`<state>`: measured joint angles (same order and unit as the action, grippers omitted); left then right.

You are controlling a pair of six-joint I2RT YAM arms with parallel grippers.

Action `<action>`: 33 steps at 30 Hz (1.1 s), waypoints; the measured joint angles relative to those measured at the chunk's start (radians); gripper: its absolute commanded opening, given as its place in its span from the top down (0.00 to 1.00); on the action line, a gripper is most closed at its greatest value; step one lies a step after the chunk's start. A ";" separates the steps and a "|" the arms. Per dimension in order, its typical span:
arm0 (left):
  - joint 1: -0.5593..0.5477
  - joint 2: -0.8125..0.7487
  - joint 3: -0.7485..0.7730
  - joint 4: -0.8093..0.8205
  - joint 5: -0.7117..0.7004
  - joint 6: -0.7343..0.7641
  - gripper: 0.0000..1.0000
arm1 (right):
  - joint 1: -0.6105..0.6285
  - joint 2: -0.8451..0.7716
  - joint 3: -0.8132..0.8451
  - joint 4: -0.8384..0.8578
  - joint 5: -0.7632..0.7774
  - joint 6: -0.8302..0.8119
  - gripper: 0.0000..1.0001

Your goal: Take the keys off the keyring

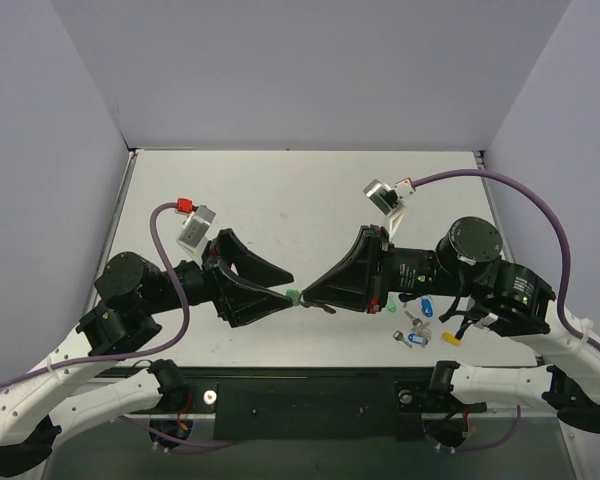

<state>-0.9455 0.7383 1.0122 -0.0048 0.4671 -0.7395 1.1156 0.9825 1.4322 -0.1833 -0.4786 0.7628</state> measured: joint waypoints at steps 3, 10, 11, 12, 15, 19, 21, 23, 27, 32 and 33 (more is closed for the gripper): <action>0.000 0.000 0.000 0.000 0.000 0.016 0.39 | 0.004 0.005 0.000 0.000 0.000 0.000 1.00; -0.009 0.006 0.001 0.009 0.006 0.040 0.83 | 0.005 0.022 0.000 -0.001 -0.001 0.000 1.00; -0.011 0.006 0.002 0.009 0.008 0.039 0.86 | 0.005 0.024 0.000 -0.001 -0.001 0.000 1.00; -0.013 0.008 0.002 0.008 0.010 0.043 0.93 | 0.005 0.024 0.000 0.000 -0.001 0.000 1.00; -0.019 0.008 0.002 0.008 0.020 0.048 1.00 | 0.004 0.024 0.002 0.000 0.012 -0.002 1.00; -0.027 -0.015 0.002 0.008 0.027 0.050 1.00 | 0.004 0.024 0.002 0.000 0.027 -0.005 1.00; -0.027 -0.026 0.002 0.007 0.027 0.049 1.00 | 0.004 0.024 0.002 0.000 0.029 -0.005 1.00; -0.028 -0.035 0.002 0.004 0.026 0.050 1.00 | 0.005 0.024 0.002 0.001 0.029 -0.005 1.00; -0.028 -0.042 0.002 -0.009 0.019 0.057 1.00 | 0.005 0.024 0.002 0.000 0.030 -0.005 1.00; -0.028 -0.058 0.006 -0.066 0.000 0.081 1.00 | 0.005 0.024 0.007 -0.012 0.039 -0.009 1.00; -0.028 -0.065 0.006 -0.078 -0.007 0.087 1.00 | 0.005 0.024 0.008 -0.014 0.042 -0.009 1.00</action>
<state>-0.9733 0.6735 1.0180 -0.0830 0.4603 -0.6529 1.1202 1.0065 1.4406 -0.1970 -0.4366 0.7536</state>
